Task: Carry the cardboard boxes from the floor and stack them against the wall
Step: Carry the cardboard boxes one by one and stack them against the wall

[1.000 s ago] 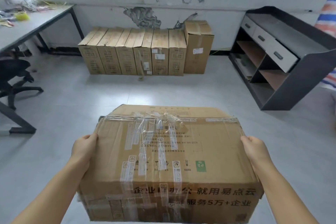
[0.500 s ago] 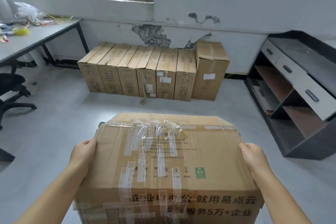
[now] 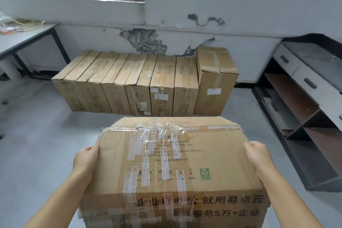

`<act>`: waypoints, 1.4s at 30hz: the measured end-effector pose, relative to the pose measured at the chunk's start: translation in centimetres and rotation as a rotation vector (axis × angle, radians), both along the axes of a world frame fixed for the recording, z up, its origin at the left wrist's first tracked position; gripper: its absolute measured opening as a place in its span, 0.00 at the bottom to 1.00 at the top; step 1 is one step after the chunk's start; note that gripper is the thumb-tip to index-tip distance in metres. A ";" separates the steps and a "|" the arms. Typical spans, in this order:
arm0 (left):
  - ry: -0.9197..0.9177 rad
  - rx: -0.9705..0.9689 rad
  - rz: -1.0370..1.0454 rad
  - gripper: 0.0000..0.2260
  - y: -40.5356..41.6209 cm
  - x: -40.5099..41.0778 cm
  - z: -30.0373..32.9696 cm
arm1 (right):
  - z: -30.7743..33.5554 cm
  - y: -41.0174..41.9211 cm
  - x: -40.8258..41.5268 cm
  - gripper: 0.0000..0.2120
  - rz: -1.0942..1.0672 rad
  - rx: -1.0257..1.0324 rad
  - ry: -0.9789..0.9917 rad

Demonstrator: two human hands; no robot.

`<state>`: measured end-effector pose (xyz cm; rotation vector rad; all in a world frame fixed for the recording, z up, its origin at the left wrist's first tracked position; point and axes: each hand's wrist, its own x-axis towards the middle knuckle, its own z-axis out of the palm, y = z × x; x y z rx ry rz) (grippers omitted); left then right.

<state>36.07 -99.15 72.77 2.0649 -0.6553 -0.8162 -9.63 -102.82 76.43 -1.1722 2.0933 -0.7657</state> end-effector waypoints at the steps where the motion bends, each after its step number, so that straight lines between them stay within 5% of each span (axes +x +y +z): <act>1: 0.005 -0.004 -0.009 0.13 -2.9 0.3 0.0 | -0.2 -2.4 0.2 0.16 -0.016 -0.001 0.000; 13: -0.072 -0.103 -0.095 0.14 -31.4 1.9 4.3 | 0.7 -27.3 2.9 0.15 -0.162 -0.021 -0.055; 27: -0.074 -0.066 0.132 0.17 -55.3 1.4 3.0 | 0.7 -61.6 3.8 0.13 0.093 0.037 -0.053; 42: 0.025 -0.047 -0.028 0.11 -84.5 5.6 0.3 | -2.3 -84.3 6.6 0.10 0.046 0.132 0.083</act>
